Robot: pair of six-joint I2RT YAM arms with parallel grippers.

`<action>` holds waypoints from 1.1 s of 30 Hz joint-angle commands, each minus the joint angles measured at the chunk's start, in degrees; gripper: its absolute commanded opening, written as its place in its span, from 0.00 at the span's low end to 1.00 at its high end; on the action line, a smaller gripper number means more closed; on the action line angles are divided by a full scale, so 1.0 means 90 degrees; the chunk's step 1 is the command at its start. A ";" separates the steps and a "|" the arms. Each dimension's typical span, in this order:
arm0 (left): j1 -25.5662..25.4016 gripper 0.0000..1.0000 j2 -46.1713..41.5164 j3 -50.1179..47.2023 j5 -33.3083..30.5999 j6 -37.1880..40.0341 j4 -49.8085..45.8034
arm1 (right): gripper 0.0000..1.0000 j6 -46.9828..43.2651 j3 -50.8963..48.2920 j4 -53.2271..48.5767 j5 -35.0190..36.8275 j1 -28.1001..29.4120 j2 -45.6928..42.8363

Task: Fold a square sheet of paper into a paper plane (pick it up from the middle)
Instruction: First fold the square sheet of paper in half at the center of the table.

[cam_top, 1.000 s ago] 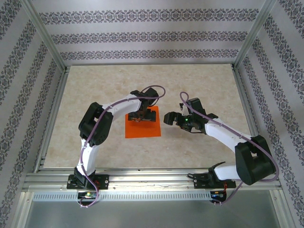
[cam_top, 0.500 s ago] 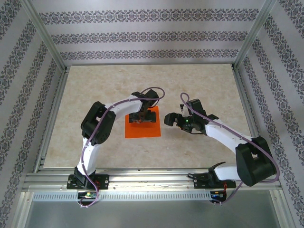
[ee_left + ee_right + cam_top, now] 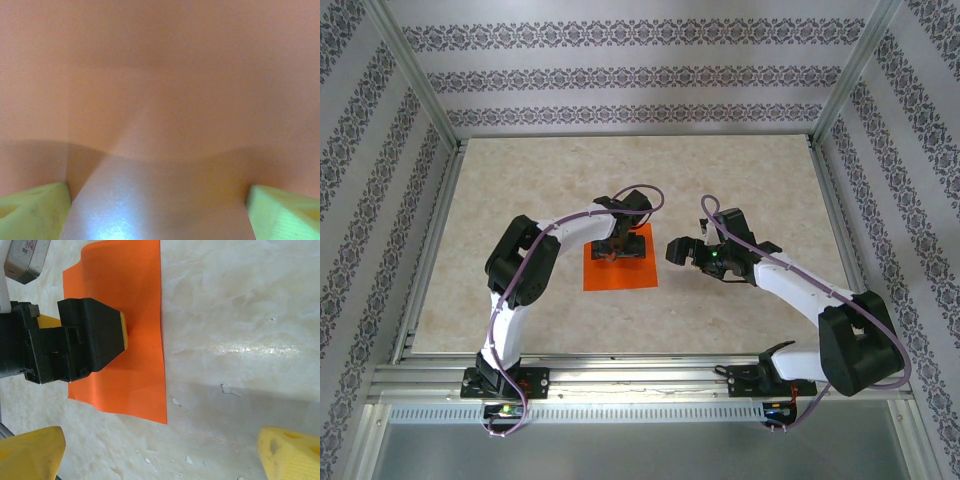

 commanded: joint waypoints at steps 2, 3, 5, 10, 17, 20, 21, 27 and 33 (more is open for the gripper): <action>0.0011 0.87 0.0247 -0.0317 0.0353 0.0071 0.0092 | 0.98 0.0065 -0.0054 -0.0126 0.0073 0.0100 -0.0091; 0.0005 0.86 0.0205 -0.0331 0.0357 0.0077 0.0134 | 0.98 0.0065 -0.0044 -0.0121 0.0075 0.0100 -0.0082; 0.0004 0.85 0.0079 -0.0373 0.0400 0.0116 0.0255 | 0.98 0.0074 -0.0029 -0.0131 0.0073 0.0100 -0.0072; -0.0006 0.76 -0.0337 -0.0587 0.0402 0.0155 0.0732 | 0.98 0.0122 -0.0051 -0.0140 0.0262 0.0100 -0.0214; -0.0005 0.60 -0.0481 -0.0649 0.0418 0.0209 0.0815 | 0.98 0.0182 -0.0207 -0.0140 0.0583 0.0037 -0.0572; -0.0008 0.55 -0.0598 -0.0773 0.0479 0.0230 0.0973 | 0.98 0.0215 -0.0282 -0.0139 0.0676 -0.0031 -0.0717; -0.0006 0.52 -0.0650 -0.0822 0.0502 0.0229 0.1036 | 0.98 0.0232 -0.0311 -0.0139 0.0695 -0.0055 -0.0758; -0.0007 0.44 -0.1032 -0.1068 0.0827 0.0285 0.1493 | 0.98 0.0487 -0.0618 -0.0077 0.1104 -0.0349 -0.1290; -0.0008 0.43 -0.1302 -0.1098 0.1500 0.0274 0.1903 | 0.98 0.0671 -0.1108 0.0021 0.1132 -0.1082 -0.2155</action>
